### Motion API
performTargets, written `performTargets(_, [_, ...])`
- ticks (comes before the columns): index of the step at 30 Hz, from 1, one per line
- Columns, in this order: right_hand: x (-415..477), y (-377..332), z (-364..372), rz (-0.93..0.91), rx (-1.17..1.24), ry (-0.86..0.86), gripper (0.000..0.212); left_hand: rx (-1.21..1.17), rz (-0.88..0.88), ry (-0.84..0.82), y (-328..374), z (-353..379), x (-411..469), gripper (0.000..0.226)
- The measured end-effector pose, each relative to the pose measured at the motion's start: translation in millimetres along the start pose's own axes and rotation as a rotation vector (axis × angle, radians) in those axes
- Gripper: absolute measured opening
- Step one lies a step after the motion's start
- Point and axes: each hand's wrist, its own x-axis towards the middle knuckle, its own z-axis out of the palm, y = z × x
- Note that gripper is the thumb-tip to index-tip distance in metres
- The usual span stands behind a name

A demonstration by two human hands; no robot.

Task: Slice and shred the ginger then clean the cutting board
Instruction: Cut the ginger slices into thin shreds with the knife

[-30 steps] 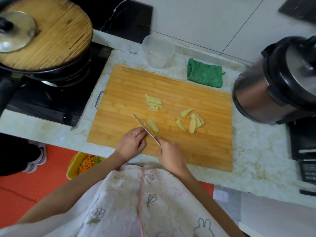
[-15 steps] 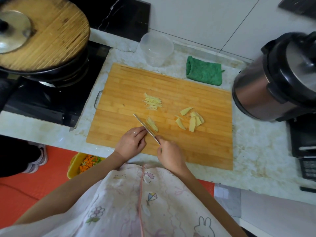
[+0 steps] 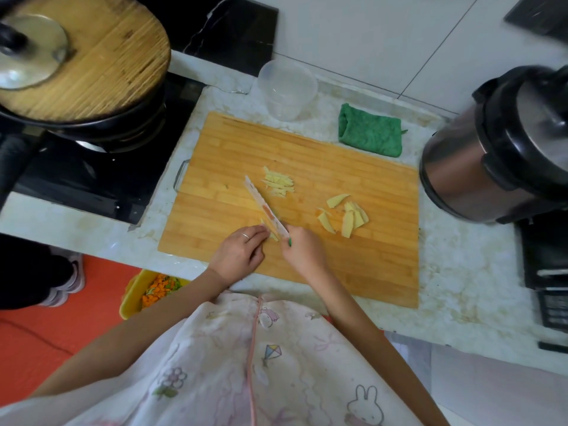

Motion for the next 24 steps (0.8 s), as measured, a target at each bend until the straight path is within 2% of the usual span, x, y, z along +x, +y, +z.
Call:
performTargets(5, [-24, 12, 2, 0.025, 0.063, 0.003, 0.022, 0.000, -0.004, 0.007, 0, -2, 0, 0.033])
performTargets(14, [-32, 7, 0, 0.042, -0.035, -0.060, 0.009, 0.001, -0.002, 0.029, 0, 1, 0, 0.032])
performTargets(18, [-36, 7, -3, 0.029, -0.021, -0.029, 0.028, 0.009, 0.002, 0.024, 0, 1, 0, 0.032])
performTargets(19, [-36, 7, -3, 0.031, 0.001, -0.018, 0.028, 0.012, 0.001, 0.026, 0, 1, 0, 0.032])
performTargets(21, [-34, 5, -3, 0.022, 0.021, -0.013, 0.016, 0.009, -0.001, 0.033, 0, 0, 0, 0.033])
performTargets(24, [-30, 4, -1, 0.008, 0.009, -0.037, 0.013, -0.003, -0.001, 0.036, 1, 0, 0, 0.033])
